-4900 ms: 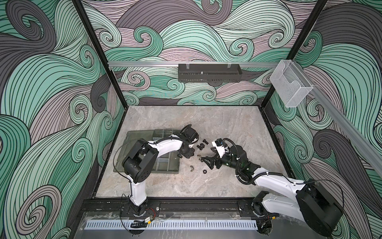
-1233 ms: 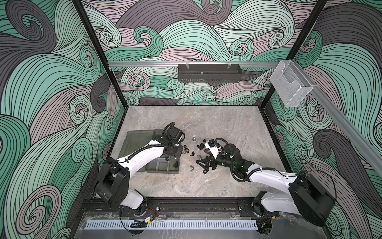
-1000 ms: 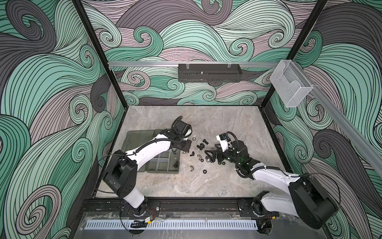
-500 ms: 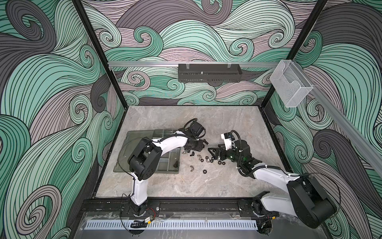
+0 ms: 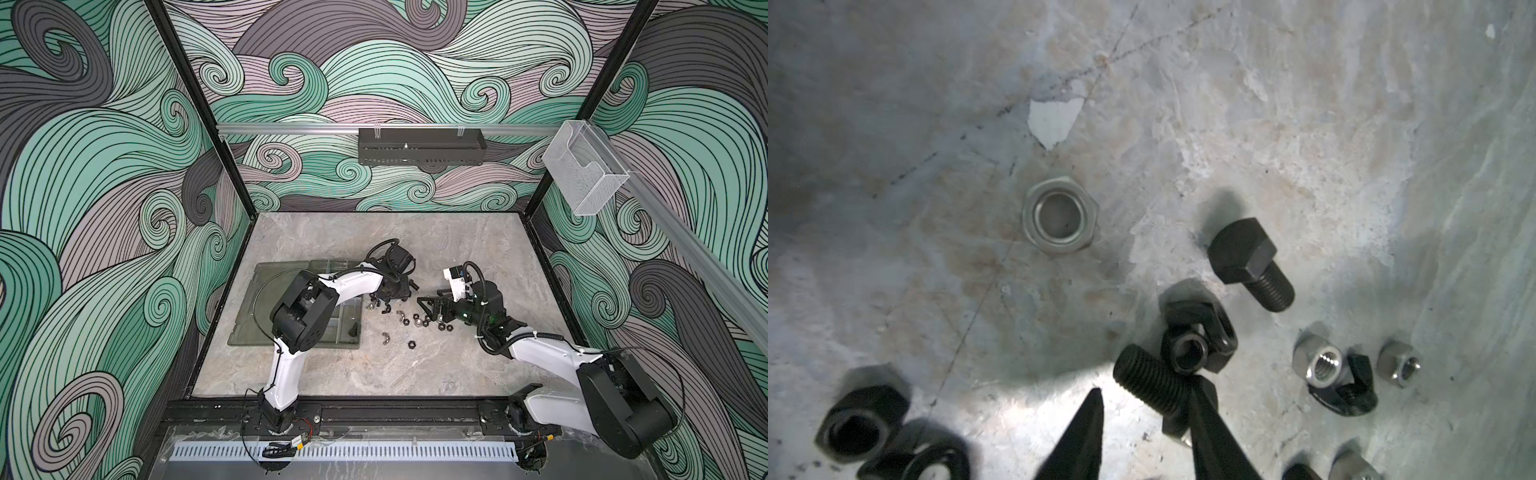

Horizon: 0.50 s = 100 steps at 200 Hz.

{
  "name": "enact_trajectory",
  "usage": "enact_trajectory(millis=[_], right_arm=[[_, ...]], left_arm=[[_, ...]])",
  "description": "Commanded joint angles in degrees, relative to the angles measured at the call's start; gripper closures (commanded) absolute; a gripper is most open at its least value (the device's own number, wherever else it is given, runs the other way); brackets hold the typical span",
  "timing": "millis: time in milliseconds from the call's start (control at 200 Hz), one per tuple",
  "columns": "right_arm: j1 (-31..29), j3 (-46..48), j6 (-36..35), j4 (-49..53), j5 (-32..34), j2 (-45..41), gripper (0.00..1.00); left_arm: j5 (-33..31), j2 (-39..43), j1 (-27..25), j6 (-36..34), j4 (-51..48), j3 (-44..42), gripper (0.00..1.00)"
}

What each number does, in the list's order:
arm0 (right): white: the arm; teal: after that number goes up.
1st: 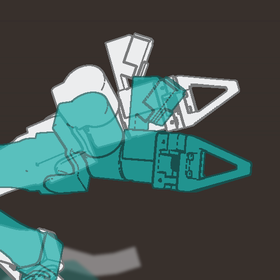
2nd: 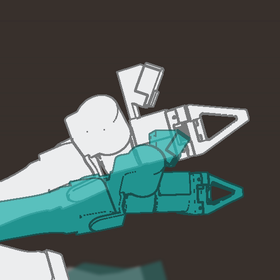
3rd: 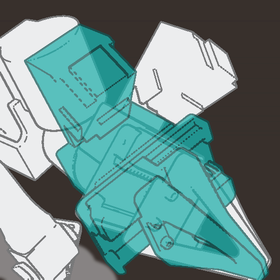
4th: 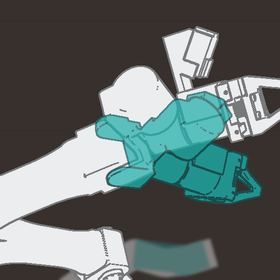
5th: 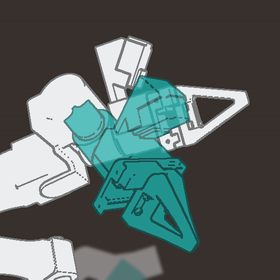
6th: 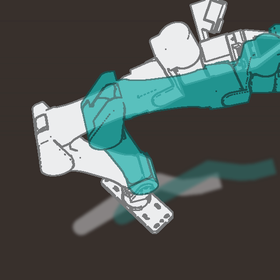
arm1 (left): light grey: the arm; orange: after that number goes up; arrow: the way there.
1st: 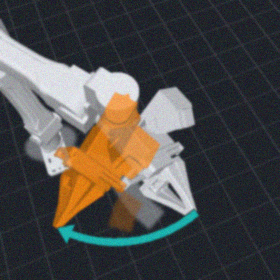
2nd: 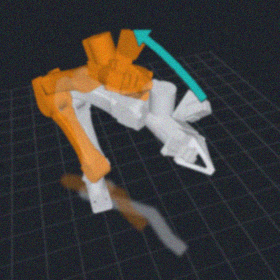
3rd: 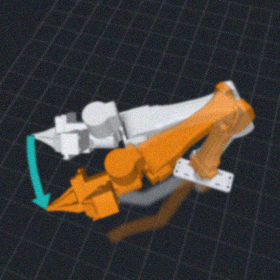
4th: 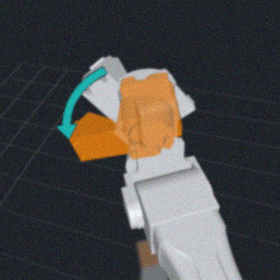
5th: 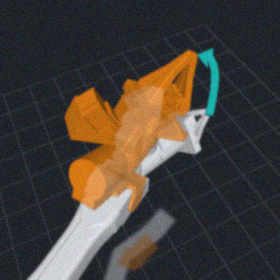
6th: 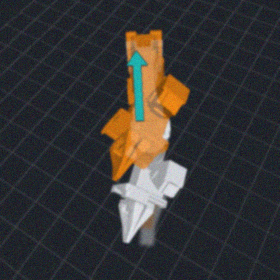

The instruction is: Sort the screws and nuts into containers

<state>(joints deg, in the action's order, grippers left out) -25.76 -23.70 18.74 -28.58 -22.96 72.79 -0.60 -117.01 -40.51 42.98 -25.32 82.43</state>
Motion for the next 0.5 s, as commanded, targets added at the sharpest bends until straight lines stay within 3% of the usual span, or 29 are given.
enact_trajectory(millis=[0,495], right_arm=[[0.2,-0.1,0.6,-1.8,-0.9,0.2,0.01],[0.2,-0.7,1.0,-2.4,-2.2,2.0,0.01]], left_arm=[[-1.4,-2.1,0.3,2.9,-0.7,2.5,0.63],[-0.4,-2.3,0.0,4.3,-2.8,1.2,0.69]])
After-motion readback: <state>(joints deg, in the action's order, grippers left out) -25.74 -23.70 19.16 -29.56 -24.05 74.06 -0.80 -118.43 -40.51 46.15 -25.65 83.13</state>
